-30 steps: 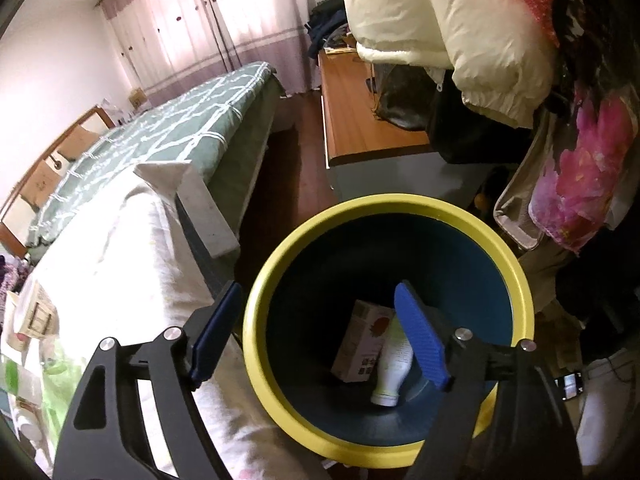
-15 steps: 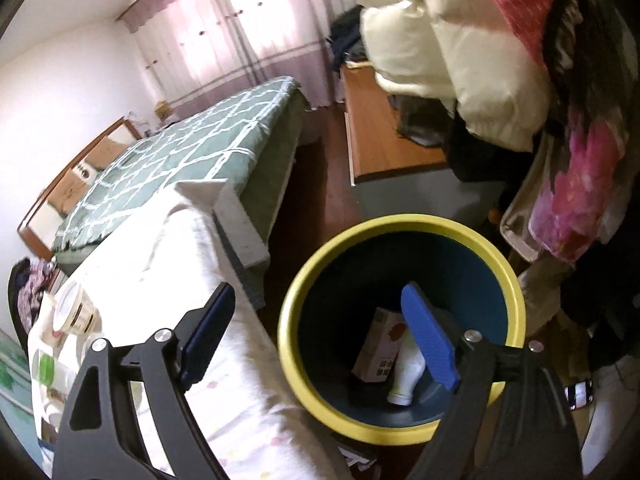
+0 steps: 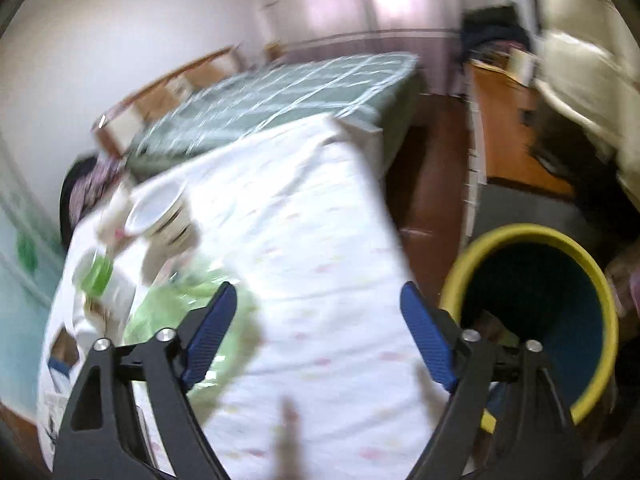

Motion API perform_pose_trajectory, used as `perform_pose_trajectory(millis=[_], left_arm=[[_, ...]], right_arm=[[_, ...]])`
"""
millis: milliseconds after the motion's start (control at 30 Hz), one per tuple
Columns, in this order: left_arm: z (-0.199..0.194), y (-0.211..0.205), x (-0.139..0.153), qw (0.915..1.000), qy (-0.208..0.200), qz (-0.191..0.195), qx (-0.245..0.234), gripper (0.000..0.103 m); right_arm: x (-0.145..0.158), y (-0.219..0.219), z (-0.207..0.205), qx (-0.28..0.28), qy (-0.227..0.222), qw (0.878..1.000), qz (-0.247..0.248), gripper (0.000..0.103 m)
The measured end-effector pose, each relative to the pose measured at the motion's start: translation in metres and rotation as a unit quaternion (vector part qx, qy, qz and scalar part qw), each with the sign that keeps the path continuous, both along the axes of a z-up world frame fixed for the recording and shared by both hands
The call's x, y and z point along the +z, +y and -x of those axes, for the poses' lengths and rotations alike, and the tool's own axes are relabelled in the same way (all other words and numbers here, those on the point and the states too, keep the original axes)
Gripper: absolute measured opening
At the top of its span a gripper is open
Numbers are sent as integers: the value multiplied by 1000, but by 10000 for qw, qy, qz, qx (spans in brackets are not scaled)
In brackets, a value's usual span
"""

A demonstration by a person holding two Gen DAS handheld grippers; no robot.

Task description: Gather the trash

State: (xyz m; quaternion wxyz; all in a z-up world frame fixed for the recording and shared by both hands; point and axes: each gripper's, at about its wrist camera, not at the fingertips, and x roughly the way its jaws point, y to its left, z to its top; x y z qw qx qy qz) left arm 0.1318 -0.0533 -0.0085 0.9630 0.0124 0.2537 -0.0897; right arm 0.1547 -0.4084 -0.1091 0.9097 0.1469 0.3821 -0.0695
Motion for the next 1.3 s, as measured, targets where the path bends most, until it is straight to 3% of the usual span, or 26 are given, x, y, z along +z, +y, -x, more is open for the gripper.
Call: perform_pose_trajectory(millis=[167,233,333,633,867,1133,1300], left_arm=[[5,-2,4,10000,-36,-14,-83,95],[4,0,4,9999,-27,-7,-111,95],[2,4,3,9999,3,43,-117,95],[4,5,6,9999,-36,9,-103,95],[2,-6,3,9998,13,-5,-206,95],[11,-19,2,9994,-8,-18,-353,95],[22,-25,-6,9989,71,-60,-451,95]], right_arm=[[-28,26,-32,484,613,9969,-89,53],[-28,32,-31,509,621,9967,-69,18],[-28,34,-31,650,534,9960,-291,3],[12,0,7,164,-207,9994,-237,1],[24,-80,59,-1006,-450,9939,-68,1],[0,-167,97,-2341,-177,9720,75,1],[-20,-190,95,-2592,84,9657,100,1]])
